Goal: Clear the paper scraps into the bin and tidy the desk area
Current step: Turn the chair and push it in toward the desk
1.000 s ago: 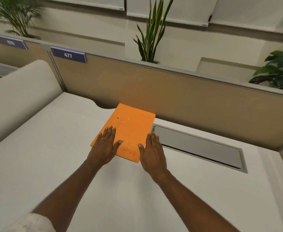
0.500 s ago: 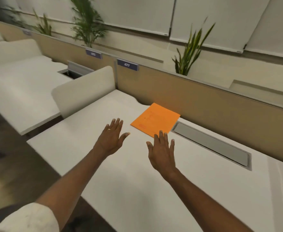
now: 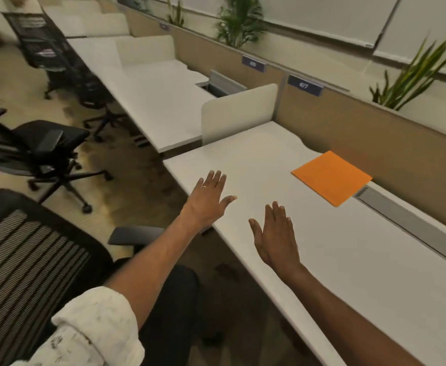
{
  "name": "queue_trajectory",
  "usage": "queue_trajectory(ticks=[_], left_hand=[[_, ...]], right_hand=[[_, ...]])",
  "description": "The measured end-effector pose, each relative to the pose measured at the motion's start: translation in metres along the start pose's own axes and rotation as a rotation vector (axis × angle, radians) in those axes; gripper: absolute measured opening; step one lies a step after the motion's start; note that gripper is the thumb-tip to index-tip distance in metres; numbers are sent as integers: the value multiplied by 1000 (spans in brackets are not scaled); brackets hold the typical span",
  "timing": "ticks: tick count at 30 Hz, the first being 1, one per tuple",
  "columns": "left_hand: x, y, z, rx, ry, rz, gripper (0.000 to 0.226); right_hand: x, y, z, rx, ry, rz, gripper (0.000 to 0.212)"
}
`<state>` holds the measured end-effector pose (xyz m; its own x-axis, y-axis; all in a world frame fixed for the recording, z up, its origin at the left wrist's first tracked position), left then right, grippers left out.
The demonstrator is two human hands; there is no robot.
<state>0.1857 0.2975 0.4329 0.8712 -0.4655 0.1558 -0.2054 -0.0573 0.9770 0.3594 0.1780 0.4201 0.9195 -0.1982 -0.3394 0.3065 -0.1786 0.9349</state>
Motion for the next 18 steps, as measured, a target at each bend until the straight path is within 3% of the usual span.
queue_trajectory(ticks=[6, 18], left_hand=[[-91, 40, 92, 30, 143, -12, 76], [-204, 92, 265, 140, 510, -134, 74]], right_hand=[[-85, -32, 48, -81, 114, -38, 70], [-240, -80, 142, -272, 585, -112, 72]])
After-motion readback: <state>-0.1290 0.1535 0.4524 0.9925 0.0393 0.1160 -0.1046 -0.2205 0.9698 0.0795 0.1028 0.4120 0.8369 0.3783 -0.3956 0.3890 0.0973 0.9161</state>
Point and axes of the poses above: each hand's wrist, its own z-axis away from the middle knuckle, its own y-axis out of the back of the hand, x = y × z, the point moved 2 cm from there along -z, towards the middle knuckle, and after that the axes turned 5 degrees about x, right-handed, at the moved point
